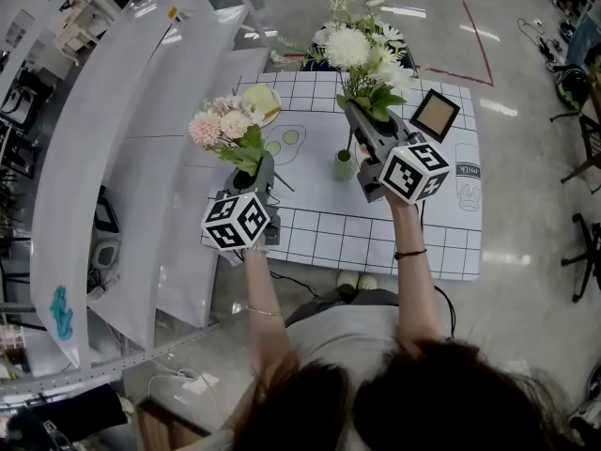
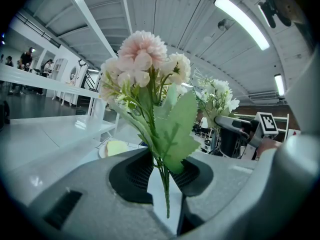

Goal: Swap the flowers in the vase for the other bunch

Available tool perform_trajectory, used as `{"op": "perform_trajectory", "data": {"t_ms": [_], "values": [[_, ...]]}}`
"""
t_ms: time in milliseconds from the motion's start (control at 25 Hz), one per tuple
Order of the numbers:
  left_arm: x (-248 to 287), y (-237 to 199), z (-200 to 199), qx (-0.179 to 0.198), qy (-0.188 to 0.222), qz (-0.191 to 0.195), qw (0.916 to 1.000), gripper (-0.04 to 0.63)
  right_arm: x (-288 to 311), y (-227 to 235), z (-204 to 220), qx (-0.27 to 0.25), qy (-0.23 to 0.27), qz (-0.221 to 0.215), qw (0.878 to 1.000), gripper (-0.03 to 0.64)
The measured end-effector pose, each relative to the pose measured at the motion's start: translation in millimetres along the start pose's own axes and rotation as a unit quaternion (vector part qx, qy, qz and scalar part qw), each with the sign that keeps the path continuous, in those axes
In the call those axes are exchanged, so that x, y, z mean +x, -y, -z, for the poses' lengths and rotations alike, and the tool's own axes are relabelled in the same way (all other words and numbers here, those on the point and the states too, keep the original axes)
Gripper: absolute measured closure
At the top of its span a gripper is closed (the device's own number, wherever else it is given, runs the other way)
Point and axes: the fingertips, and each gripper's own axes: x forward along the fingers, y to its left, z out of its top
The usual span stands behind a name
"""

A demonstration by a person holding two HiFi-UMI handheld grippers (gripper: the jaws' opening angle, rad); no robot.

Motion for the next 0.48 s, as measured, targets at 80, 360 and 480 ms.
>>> {"op": "perform_trajectory", "data": {"t_ms": [80,360,480], "values": [[-1.0,-1.8,0.6,-0.001,0.0,-0.002,1.0,0.506,1.6,0.5,6.3,-0.004,-0.009,0.0,1.0,0.546],[-4.9,-7.9,3.9,-0.005,-0.001,-0.007,1.0,0.506,3.3,2.1,26.1,-0.007,-0.027,0.0,1.0,0.545],[-6.7,-9.9,5.9,-0.007,-0.001,-0.008,0.9999,0.506,1.8,4.4,33.5,-0.014,-0.034,0.003,0.999,0.545]]}}
